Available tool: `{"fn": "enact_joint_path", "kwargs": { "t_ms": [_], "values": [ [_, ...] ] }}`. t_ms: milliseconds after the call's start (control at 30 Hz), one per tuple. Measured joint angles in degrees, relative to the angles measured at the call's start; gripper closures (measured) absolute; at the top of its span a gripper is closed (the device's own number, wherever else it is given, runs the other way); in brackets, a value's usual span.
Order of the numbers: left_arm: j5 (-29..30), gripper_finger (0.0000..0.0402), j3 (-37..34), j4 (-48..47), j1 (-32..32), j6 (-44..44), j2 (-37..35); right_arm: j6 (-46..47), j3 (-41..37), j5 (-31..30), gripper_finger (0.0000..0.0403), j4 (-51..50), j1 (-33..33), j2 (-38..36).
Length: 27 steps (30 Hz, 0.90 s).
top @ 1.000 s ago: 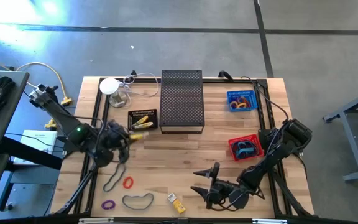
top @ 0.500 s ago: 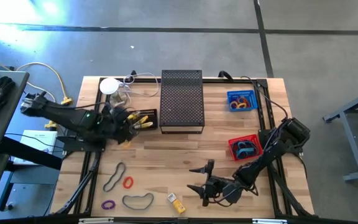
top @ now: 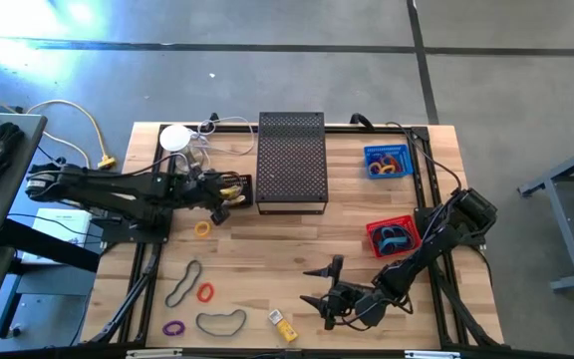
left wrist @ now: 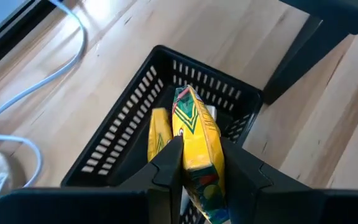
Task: Pick & Place Office Desk Supplies
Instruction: Put the yellow crayon box into the black bin, then put the yellow spring keychain into the blue bin
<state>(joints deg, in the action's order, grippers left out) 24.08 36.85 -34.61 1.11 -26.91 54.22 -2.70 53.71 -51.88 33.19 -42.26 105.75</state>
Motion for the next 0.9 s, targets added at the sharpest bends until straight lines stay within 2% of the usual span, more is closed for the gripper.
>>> {"fn": "enact_joint_path", "kwargs": {
  "t_ms": [300, 467, 600, 800, 900],
  "values": [
    [0.7, 0.0320, -2.4, 2.4, 1.0, 2.4, 0.0, 0.0, 0.0, 0.2, 0.0115, 0.0, 0.0, 0.0],
    [1.8, 0.0285, -2.4, 3.9, 0.0, 4.2, 0.0, 0.2, 0.0, 1.5, 0.0115, 0.0, 0.3, 0.0],
    [5.1, 0.0256, -2.4, 3.4, -0.3, 4.2, 0.0, 1.5, 0.0, 1.5, 0.0115, 0.0, 0.4, 0.0],
    [7.4, 0.0237, -2.4, 3.5, -0.3, 4.1, -0.2, 1.5, 0.0, 1.5, 0.0115, 0.0, 0.4, 0.0],
    [2.4, 0.0236, -1.4, 1.3, -0.5, -1.1, -0.7, 1.5, 0.0, 1.5, 0.0115, 0.0, 0.4, 0.0]
  ]
}}
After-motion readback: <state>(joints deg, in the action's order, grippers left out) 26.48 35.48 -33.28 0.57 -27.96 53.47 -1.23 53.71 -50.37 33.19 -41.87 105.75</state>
